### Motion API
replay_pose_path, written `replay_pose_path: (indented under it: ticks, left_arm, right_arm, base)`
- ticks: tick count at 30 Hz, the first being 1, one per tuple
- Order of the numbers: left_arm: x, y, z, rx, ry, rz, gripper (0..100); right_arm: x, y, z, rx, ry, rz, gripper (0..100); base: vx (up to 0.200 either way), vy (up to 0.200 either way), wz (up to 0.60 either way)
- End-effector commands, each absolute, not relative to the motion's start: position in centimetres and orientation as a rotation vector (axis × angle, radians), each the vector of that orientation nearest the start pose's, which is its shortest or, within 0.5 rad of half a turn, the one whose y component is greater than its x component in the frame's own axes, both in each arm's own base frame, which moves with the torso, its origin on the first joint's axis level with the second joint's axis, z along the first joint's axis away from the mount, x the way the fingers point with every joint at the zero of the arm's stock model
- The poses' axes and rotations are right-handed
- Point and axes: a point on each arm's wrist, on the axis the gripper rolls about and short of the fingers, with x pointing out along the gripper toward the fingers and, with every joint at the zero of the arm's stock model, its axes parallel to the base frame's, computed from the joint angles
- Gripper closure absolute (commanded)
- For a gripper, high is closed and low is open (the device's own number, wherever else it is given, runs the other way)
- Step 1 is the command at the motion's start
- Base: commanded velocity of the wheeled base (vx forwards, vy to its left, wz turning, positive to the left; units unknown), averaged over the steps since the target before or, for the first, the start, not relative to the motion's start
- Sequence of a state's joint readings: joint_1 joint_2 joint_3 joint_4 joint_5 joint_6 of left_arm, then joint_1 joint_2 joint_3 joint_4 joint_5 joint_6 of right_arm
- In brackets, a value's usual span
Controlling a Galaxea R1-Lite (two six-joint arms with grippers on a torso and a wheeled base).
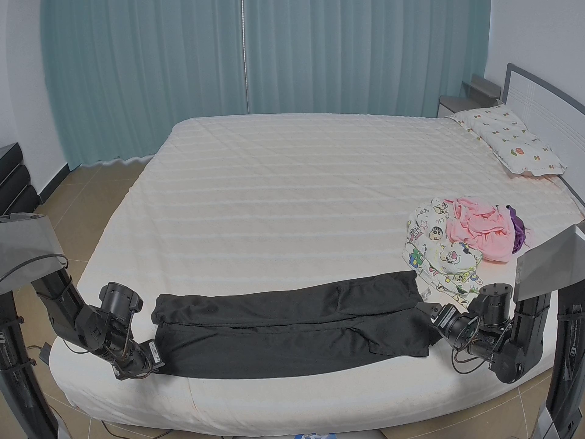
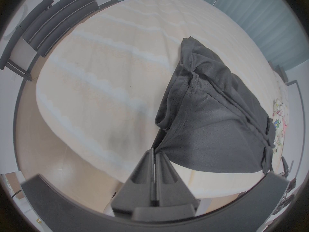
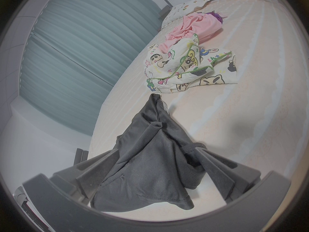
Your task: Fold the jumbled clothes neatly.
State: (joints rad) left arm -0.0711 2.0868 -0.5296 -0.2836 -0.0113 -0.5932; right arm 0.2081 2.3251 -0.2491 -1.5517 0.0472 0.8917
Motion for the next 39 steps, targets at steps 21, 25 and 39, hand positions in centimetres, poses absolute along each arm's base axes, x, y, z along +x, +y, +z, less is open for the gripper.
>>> replay_pose_path:
  ticks: [21, 25, 39]
  left_arm:
    - [26.4, 1.1, 2.3, -0.513, 1.159, 0.327, 0]
    - [28.1, 2.6, 4.5, -0.602, 1.095, 0.281, 0]
    - [38.6, 3.5, 2.7, -0.718, 1.046, 0.092, 0]
  right_arm:
    - [26.9, 5.7, -2.3, 0.823, 0.601, -0.005, 0]
    - [26.9, 5.8, -2.3, 0.824, 0.602, -0.004, 0]
    - [27.0, 5.8, -2.4, 0.825, 0.603, -0.003, 0]
  base:
    - [0.000, 0.000, 0.00]
    - [0.000, 0.000, 0.00]
    - [0.000, 0.000, 0.00]
